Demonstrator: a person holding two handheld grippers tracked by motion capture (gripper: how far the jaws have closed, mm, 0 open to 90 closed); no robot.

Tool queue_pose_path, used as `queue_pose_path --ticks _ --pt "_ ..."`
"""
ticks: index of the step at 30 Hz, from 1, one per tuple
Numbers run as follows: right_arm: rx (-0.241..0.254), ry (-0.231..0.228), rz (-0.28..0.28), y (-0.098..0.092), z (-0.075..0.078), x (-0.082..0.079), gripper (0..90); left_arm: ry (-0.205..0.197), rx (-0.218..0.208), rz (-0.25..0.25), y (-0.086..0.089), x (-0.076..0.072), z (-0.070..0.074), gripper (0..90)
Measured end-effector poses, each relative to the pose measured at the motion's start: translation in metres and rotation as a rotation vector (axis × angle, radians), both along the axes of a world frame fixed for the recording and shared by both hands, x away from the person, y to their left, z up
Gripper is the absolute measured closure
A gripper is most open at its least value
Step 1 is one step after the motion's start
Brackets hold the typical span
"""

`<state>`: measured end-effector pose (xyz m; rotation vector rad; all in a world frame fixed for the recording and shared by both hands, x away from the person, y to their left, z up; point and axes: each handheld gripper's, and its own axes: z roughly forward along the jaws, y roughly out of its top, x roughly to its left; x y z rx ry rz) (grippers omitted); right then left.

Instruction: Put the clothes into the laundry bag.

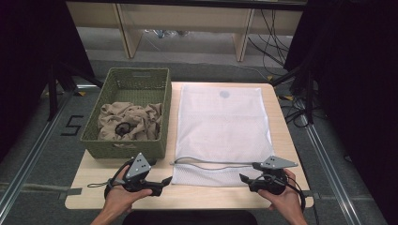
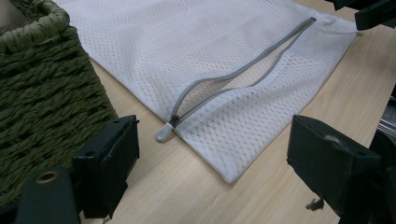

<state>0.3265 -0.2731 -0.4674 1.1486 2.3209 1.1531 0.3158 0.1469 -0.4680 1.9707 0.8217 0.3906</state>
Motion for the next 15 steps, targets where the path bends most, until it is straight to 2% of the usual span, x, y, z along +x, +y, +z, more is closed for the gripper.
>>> queue_pose_path --ticks 3,6,7,8,10,11,12,13,14,15 --pt "-0.004 0.008 -0.007 0.000 0.000 0.000 31.3 -0.003 0.004 -0.007 0.000 0.001 -0.001 16.7" --pt "-0.003 -0.001 -0.001 -0.002 0.000 0.001 31.3 0.006 0.008 -0.013 -0.001 0.002 -0.003 16.7" --pt "-0.012 -0.010 0.004 -0.002 -0.001 0.002 31.1 0.011 0.020 0.000 -0.002 0.002 -0.003 16.8" --pt "-0.019 -0.005 0.002 -0.003 -0.001 0.003 30.7 0.003 0.025 -0.021 -0.001 0.004 -0.003 16.7" --pt "-0.004 0.013 -0.003 -0.003 -0.001 0.003 30.1 0.012 0.019 -0.015 -0.002 0.004 -0.003 16.7" --pt "-0.015 0.002 0.006 -0.004 -0.002 0.005 27.7 0.011 0.037 -0.016 -0.001 0.004 -0.003 16.7" --pt "-0.019 -0.005 0.008 -0.006 -0.002 0.006 23.8 0.014 0.008 -0.010 -0.002 0.004 -0.004 16.7" --pt "-0.014 -0.009 0.007 -0.010 -0.003 0.010 21.9 0.014 0.019 -0.007 -0.002 0.004 -0.004 16.7" --pt "-0.014 -0.009 0.007 -0.010 -0.003 0.010 21.9 0.016 0.012 -0.007 -0.002 0.004 -0.004 16.7" --pt "-0.036 -0.014 0.004 -0.015 -0.002 0.015 20.8 0.017 0.016 -0.004 -0.002 0.005 -0.005 16.7"
